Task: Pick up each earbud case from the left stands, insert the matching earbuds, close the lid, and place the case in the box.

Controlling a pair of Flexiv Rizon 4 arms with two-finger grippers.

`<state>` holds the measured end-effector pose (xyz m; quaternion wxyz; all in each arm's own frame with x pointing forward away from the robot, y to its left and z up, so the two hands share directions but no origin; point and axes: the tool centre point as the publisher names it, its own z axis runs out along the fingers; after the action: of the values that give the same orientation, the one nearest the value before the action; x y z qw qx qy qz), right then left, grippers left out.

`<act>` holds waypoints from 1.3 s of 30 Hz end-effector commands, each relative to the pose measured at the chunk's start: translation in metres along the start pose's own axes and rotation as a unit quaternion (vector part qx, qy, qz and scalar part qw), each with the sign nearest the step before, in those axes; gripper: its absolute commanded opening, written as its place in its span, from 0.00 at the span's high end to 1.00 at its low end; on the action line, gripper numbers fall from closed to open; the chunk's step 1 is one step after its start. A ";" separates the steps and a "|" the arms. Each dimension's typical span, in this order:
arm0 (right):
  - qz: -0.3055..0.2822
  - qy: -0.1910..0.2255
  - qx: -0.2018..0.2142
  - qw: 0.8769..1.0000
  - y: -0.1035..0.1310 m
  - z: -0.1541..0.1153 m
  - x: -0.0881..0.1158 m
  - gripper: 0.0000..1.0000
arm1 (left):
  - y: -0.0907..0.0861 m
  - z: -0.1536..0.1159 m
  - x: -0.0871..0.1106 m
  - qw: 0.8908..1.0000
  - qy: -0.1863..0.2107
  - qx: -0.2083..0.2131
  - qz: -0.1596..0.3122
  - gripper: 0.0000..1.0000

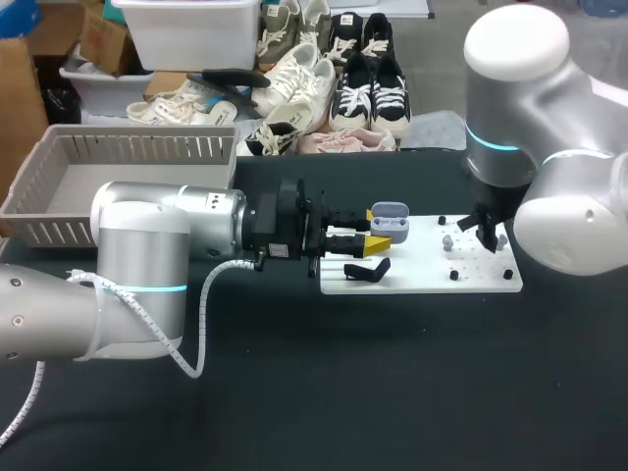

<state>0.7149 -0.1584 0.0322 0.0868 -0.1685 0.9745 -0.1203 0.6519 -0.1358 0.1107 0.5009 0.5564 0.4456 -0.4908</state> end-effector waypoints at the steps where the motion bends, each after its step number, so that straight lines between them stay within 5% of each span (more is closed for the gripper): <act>1: 0.002 -0.001 0.003 1.000 0.000 0.002 -0.002 0.60 | -0.002 0.000 0.000 1.000 0.000 -0.003 0.001 1.00; 34: -0.002 0.009 0.011 1.000 -0.001 0.014 -0.005 0.69 | -0.002 0.000 0.000 1.000 0.000 -0.003 0.001 1.00; 39: -0.003 0.011 0.013 1.000 -0.001 0.015 -0.005 0.78 | -0.002 0.000 0.000 1.000 0.000 -0.003 0.001 1.00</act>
<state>0.7217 -0.1612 0.0195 0.0788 -0.1702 0.9733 -0.1324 0.6519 -0.1358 0.1107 0.5009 0.5564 0.4456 -0.4908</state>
